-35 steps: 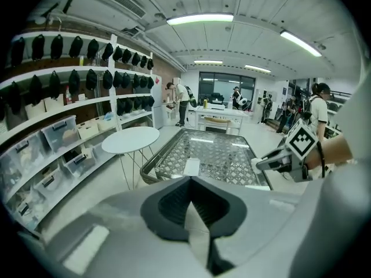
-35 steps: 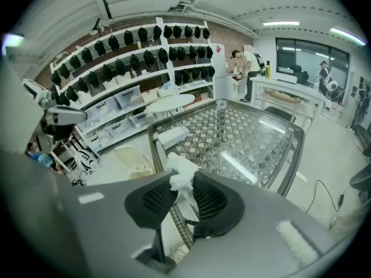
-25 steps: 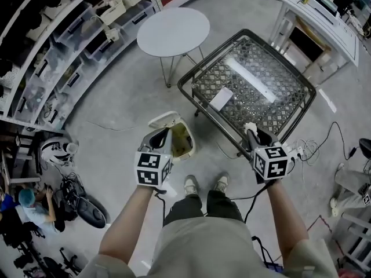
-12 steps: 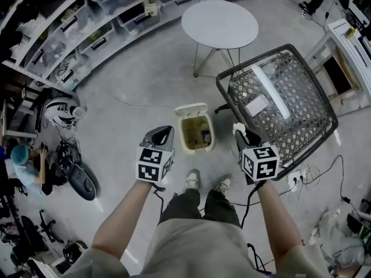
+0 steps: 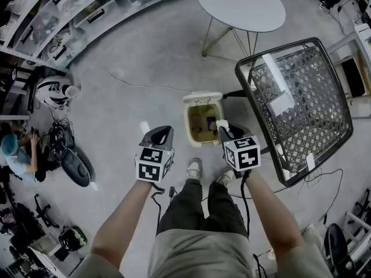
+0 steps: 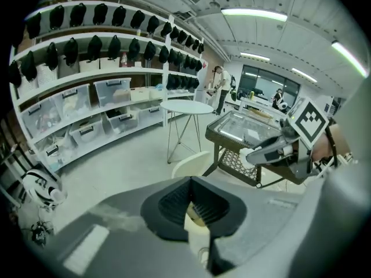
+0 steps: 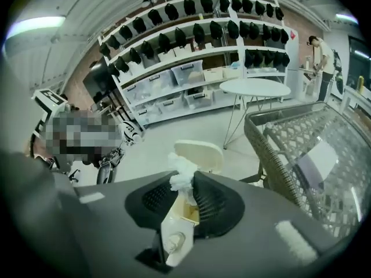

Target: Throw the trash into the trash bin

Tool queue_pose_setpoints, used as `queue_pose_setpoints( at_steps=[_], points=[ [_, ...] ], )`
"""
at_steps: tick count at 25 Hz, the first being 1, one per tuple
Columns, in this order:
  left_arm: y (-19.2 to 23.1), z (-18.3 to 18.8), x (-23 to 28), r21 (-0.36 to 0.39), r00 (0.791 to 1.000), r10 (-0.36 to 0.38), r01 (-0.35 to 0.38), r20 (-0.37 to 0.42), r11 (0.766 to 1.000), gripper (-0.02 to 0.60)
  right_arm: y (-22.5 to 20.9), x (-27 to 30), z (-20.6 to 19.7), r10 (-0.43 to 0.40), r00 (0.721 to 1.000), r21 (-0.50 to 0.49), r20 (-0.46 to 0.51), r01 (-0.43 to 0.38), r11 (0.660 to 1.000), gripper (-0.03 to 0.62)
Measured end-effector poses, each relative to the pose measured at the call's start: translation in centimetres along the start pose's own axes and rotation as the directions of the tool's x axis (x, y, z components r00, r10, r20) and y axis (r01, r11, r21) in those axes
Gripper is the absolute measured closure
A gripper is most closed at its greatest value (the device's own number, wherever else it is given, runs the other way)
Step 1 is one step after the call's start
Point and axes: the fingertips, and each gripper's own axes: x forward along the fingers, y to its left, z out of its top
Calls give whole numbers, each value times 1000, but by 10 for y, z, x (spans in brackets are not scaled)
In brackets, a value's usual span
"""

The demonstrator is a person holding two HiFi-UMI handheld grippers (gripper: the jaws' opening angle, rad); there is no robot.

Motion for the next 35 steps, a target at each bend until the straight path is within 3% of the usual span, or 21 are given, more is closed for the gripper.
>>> queue_pose_setpoints(
  at_steps=[12,17,22,25,30,35],
  points=[
    [10,-99,110,-59,991,-70,63,-113,996,580,-24,151,-134,43,973,169,-227,-5,986,511],
    [14,-150,150,-100,983,-96,81,-157,992,580,-39,199,-173,20,963,141,-267,18,990,511],
    [24,-193,178,-123,976,-83,59,-200,991,580,-49,231,-184,7,965,113,-261,24,993,502],
    [24,-204,183,-141,973,-85,55,-214,988,580,-53,239,-187,-7,964,122,-266,41,992,451],
    [19,-202,178,-155,972,-94,61,-214,986,580,-55,236,-187,-10,964,159,-266,54,986,419],
    [18,-185,169,-118,976,-94,72,-196,990,580,-52,212,-177,-5,971,168,-239,46,985,421]
  ],
)
